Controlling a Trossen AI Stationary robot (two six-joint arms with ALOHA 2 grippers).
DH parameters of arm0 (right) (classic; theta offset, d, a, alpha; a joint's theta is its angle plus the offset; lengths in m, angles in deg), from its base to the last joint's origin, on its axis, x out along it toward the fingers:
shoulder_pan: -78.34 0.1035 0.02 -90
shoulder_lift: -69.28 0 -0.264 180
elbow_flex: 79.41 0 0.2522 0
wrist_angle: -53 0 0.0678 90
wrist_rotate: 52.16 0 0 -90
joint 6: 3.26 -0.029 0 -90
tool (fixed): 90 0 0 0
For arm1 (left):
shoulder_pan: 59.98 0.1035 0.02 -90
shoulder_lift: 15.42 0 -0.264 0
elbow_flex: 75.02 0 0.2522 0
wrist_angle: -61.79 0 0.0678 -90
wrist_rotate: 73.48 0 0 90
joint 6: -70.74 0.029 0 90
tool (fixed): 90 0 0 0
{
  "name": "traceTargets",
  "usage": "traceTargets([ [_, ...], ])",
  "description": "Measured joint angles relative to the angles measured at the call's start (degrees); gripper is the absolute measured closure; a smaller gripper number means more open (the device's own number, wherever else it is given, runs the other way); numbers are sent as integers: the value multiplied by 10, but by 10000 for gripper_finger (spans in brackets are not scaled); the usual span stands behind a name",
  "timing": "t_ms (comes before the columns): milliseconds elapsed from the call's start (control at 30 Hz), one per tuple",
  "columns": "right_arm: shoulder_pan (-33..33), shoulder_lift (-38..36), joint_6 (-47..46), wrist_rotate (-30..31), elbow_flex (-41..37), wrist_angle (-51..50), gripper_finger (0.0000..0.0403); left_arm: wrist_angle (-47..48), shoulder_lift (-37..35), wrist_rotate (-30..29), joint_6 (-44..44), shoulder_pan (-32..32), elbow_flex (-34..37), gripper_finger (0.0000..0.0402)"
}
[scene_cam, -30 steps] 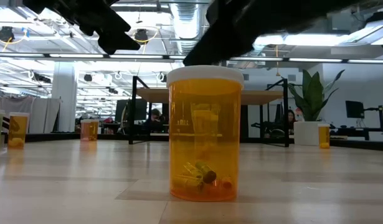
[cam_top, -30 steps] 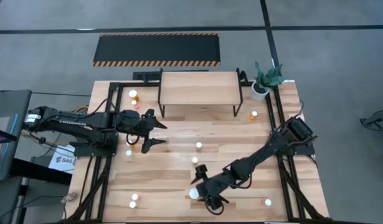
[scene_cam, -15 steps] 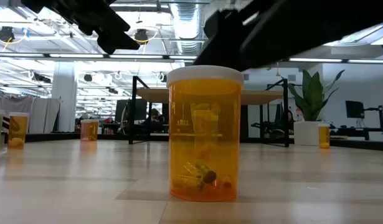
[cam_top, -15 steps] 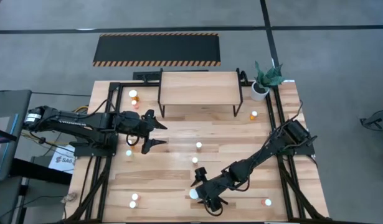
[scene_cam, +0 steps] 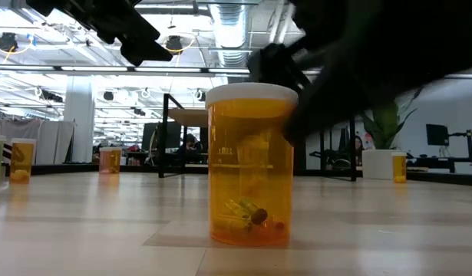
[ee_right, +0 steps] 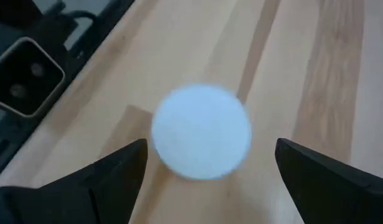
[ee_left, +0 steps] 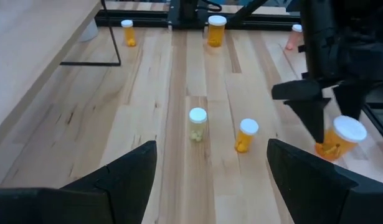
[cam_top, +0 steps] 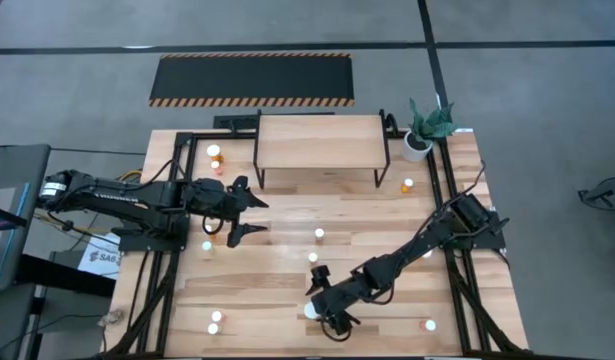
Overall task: Pick and place medicine bottles onto shelf by color
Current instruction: Put the bottom large orange pill bottle in the top right corner of the shelf
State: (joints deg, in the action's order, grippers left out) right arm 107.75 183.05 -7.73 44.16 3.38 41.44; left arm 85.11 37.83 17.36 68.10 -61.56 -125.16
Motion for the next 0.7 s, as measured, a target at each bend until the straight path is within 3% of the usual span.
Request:
traceTargets([
  [200, 1, 0, -11, -2, 2, 14, 44, 0, 0, 0, 6, 0, 0, 109],
  [500, 1, 0, -12, -2, 2, 15, 96, 0, 0, 0, 6, 0, 0, 109],
  [700, 1, 0, -15, -2, 2, 15, 104, 0, 0, 0, 6, 0, 0, 109],
])
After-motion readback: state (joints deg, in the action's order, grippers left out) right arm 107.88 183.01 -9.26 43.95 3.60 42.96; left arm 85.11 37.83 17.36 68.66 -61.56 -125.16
